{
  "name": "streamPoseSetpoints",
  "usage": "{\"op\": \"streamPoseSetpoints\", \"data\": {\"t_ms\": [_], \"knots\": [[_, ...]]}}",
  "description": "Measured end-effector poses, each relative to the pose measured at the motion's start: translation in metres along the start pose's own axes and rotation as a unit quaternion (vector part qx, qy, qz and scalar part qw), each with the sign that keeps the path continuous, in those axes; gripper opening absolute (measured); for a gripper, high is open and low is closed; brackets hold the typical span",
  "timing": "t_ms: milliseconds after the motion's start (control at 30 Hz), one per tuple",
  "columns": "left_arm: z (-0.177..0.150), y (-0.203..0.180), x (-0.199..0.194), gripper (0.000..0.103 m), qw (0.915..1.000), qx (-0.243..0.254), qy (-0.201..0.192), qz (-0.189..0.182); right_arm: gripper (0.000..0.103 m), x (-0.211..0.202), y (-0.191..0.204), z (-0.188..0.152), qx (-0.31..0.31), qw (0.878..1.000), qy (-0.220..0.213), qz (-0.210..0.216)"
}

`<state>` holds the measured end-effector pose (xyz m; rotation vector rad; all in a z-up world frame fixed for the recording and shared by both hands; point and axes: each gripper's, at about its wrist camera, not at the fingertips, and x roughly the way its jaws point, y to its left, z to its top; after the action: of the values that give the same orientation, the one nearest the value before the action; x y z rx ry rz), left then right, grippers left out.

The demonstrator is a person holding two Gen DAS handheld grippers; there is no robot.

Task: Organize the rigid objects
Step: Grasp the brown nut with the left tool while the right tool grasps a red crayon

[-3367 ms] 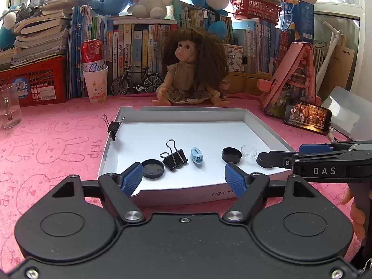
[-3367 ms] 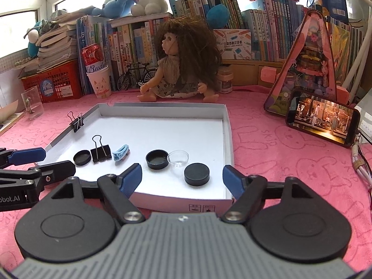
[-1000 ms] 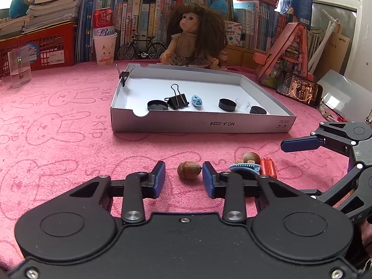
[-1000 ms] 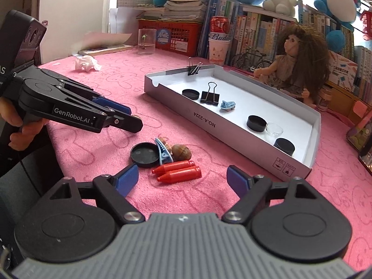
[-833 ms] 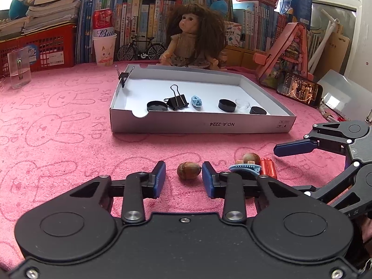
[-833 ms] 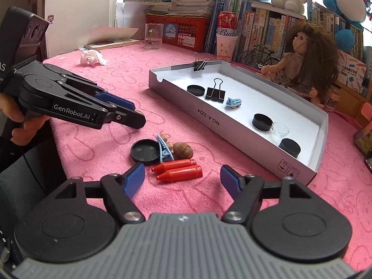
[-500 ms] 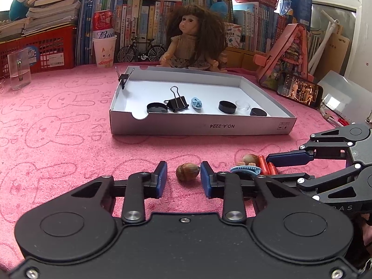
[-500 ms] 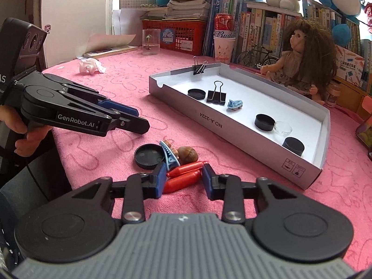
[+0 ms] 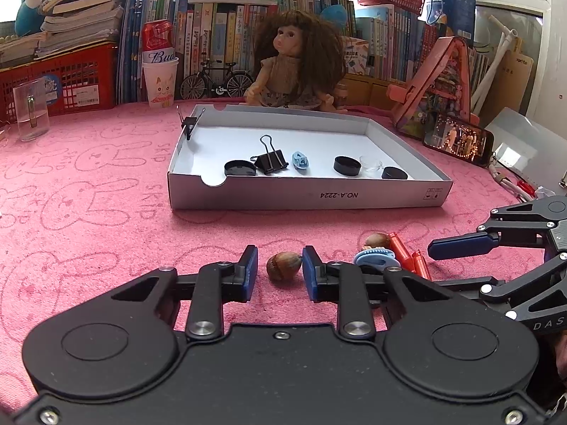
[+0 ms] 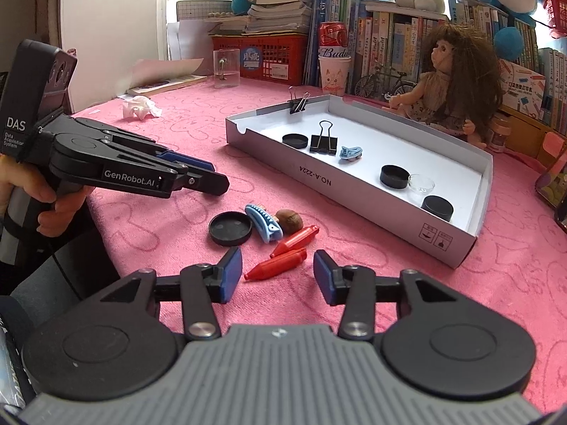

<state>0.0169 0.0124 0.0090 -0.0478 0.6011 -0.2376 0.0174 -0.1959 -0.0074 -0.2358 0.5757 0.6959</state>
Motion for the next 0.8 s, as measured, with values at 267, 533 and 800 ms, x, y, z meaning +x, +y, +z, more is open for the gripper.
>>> {"op": "streamPoseSetpoints", "data": {"t_ms": [267,533,800], "knots": [[-0.001,0.000,0.000,0.026,1.0000,0.000,0.000,0.001,0.065,0.006,-0.005,-0.003,0.005,1.000,0.002,-0.021],[-0.001,0.001,0.000,0.026,1.0000,-0.003,0.000,0.003,0.069,0.003,-0.017,-0.006,0.025,0.996,0.003,-0.088],[-0.002,-0.002,0.000,0.026,0.9999,0.004,-0.009,0.011,0.070,0.004,-0.027,-0.007,0.079,0.985,-0.007,-0.154]]}}
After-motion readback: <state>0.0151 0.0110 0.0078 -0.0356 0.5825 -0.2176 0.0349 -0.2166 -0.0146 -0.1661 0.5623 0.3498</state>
